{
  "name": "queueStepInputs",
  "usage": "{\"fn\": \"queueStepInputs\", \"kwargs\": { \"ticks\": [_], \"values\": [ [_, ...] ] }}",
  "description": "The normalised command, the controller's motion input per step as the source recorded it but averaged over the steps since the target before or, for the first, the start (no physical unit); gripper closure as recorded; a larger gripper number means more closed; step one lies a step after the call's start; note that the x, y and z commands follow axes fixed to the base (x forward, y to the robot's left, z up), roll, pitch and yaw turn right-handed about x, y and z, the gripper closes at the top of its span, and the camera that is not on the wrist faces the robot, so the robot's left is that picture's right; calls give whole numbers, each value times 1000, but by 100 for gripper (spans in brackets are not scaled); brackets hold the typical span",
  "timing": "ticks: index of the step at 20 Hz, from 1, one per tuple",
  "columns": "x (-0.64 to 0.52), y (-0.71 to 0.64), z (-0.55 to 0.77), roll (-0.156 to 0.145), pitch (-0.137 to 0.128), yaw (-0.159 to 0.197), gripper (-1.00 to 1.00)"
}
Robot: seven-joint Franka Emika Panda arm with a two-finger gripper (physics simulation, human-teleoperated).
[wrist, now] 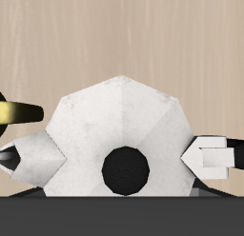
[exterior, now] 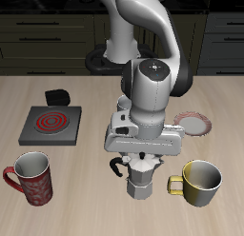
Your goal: Place the moka pot on the stove
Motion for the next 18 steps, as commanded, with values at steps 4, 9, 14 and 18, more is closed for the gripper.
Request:
{"fn": "queueStepInputs", "kwargs": {
  "ticks": [4,9,14,18],
  "values": [
    [-31,-104,37,-6,-15,6,100],
    [-98,-23,130,1,-27,10,100],
    [-294,23,344,11,-61,-3,100],
    [-380,-7,327,6,-87,27,100]
  ]
}}
